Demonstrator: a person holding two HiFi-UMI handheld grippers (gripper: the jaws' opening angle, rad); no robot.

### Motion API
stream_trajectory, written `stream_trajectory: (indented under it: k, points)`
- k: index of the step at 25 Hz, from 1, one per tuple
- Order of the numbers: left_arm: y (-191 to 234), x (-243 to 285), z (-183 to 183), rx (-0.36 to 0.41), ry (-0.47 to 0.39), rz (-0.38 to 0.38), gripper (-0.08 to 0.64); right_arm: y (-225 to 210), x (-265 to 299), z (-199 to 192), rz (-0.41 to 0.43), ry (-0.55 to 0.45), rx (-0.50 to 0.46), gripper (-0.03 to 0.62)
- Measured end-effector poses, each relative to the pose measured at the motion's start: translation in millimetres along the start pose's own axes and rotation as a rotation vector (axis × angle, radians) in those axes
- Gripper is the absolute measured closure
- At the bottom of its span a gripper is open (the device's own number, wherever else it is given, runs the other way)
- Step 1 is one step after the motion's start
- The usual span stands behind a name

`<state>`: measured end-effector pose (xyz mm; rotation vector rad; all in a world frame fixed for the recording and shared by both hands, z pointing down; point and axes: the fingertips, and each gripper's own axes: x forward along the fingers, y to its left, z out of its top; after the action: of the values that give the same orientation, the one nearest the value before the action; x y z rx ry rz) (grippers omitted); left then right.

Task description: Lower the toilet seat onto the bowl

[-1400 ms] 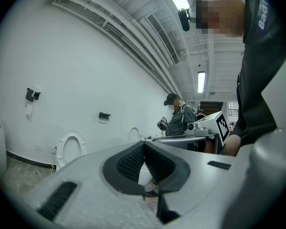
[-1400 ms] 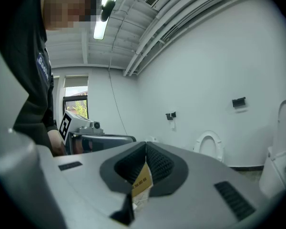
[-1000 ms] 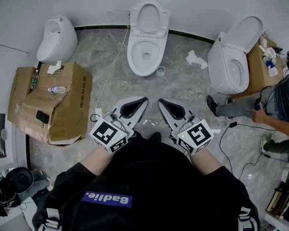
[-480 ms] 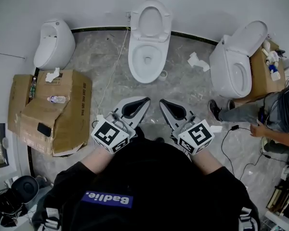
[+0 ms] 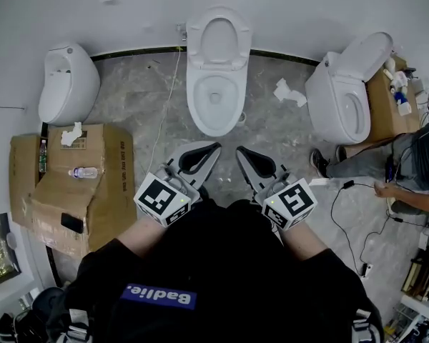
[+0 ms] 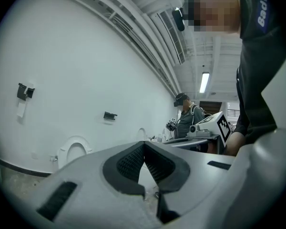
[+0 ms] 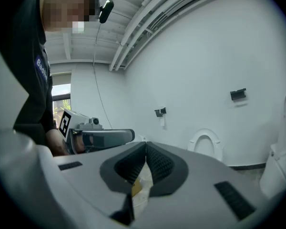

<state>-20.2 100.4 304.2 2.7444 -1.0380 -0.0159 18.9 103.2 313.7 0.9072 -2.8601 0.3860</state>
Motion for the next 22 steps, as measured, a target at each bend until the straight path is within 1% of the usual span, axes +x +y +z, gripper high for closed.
stream_trajectory:
  k: [5,10,15,22]
  points:
    - [23.6,10.5,3.1,-0.015,-0.001,0.005,0.543,-16.5,16.9,0.5,-0.006,0.015,0.016,0.565]
    - [45.4,38.1,4.3,-0.024,-0.002,0.022,0.543,-49.9,31.9,4.0,0.009,0.012,0.029,0.565]
    - [68.9,73.8,6.0,-0.025,0.005,0.058,0.543,-92.1,41.6,12.4,0.042,0.01,0.032,0.565]
    - [104.8,119.0,7.2,-0.016,-0.004,0.137,0.543,-145.5,59.3,12.4,0.113,0.022,0.049,0.565]
